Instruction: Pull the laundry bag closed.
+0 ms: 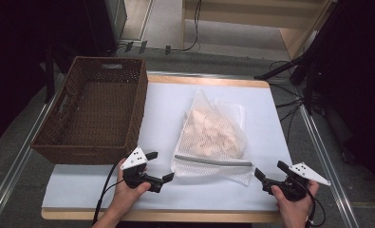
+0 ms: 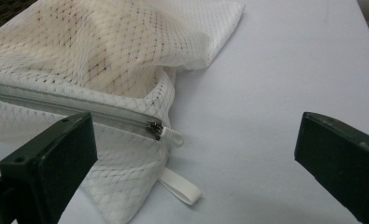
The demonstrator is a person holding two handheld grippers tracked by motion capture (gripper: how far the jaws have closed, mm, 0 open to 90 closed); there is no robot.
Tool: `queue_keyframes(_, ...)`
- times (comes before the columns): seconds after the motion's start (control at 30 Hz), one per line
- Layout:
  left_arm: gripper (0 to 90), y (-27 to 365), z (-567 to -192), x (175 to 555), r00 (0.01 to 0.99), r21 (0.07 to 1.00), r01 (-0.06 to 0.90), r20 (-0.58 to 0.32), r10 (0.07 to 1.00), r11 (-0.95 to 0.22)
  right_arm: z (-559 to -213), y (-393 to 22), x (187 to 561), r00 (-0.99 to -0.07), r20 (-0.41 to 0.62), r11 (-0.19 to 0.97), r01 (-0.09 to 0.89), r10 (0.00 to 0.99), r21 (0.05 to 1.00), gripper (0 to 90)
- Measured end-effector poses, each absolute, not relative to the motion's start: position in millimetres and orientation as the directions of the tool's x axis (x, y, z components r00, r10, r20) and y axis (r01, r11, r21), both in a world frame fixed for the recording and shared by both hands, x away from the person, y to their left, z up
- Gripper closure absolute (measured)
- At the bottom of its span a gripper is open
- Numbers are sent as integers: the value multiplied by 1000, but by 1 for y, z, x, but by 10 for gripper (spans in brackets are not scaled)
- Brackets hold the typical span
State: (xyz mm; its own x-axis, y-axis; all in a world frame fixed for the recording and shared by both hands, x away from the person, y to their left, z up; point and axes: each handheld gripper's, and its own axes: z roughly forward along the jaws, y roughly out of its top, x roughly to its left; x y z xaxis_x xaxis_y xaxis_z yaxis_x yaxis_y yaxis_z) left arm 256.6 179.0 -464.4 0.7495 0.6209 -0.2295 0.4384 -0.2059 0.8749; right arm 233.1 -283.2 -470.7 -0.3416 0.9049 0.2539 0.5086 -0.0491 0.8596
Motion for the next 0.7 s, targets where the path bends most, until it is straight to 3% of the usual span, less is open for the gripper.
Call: queue_keyframes(0.7, 0, 187, -465, 245, 734, 885, 416, -191, 652, -208, -476, -300, 232, -328, 246, -44, 517, 912, 855, 0)
